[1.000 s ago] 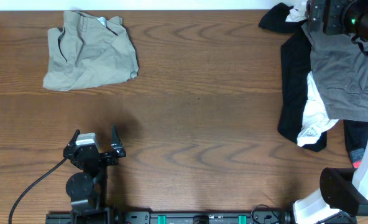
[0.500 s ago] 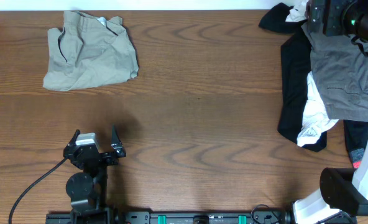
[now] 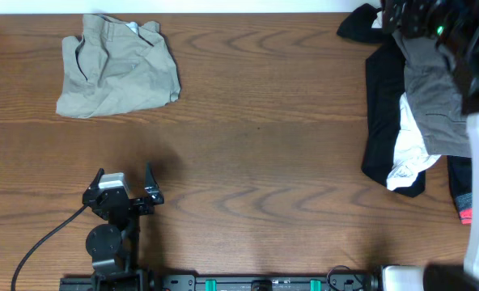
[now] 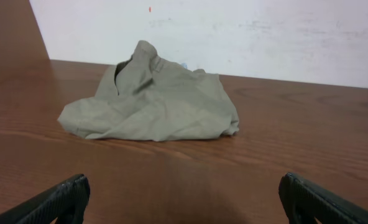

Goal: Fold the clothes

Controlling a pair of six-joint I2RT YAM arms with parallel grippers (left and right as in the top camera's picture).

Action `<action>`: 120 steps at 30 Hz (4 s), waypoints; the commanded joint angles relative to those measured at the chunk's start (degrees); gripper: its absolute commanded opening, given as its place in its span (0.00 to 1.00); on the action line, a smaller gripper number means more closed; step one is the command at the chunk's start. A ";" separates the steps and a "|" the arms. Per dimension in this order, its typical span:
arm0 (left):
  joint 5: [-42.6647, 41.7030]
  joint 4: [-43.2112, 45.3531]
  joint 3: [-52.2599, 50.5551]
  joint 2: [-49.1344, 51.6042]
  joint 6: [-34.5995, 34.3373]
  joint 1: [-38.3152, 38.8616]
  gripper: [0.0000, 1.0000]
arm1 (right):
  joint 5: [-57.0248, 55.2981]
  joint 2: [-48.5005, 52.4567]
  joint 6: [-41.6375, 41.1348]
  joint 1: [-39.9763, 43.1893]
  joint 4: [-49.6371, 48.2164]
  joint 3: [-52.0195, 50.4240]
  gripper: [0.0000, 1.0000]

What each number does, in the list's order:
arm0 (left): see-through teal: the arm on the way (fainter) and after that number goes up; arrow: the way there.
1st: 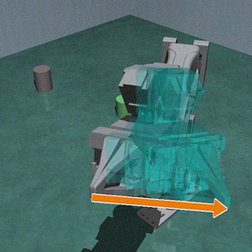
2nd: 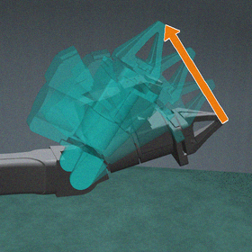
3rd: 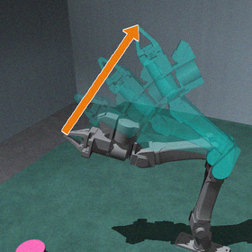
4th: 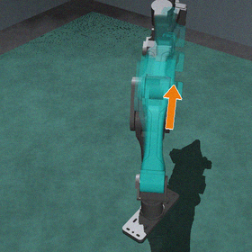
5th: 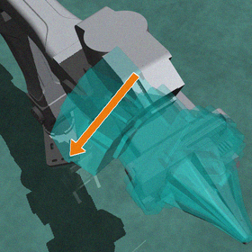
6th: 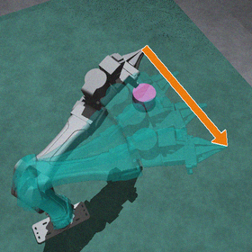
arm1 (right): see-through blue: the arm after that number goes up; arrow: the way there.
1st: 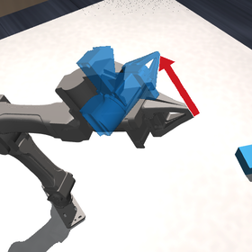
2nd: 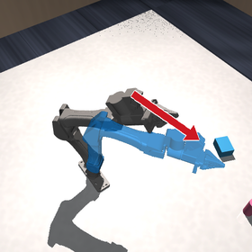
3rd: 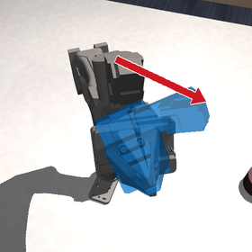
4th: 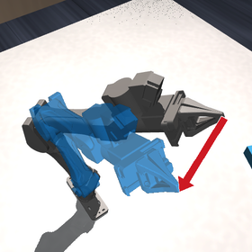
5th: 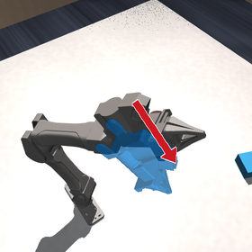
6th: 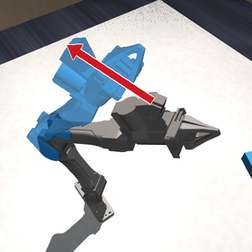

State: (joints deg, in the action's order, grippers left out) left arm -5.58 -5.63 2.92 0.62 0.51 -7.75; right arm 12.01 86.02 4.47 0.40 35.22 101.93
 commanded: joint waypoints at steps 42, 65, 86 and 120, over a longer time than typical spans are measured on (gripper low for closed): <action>-0.15 -1.62 -1.01 -0.39 0.96 0.22 0.98 | -2.38 -59.08 -0.55 -0.26 -43.17 -101.63 0.99; -0.13 -1.62 -1.01 -0.39 0.96 0.22 0.98 | -5.99 -84.28 -0.55 -0.26 -31.54 -101.63 0.99; -0.15 -1.62 -1.01 -0.39 0.96 0.22 0.98 | -6.19 -85.53 -0.57 -0.26 -31.54 -101.61 0.99; -0.15 -1.62 -1.01 -0.39 0.96 0.22 0.98 | -6.19 -85.53 -0.57 -0.26 -31.54 -101.61 0.99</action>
State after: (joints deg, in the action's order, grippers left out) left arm -5.56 -5.63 2.92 0.62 0.51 -7.75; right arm 6.39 0.84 4.40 0.40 3.40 0.40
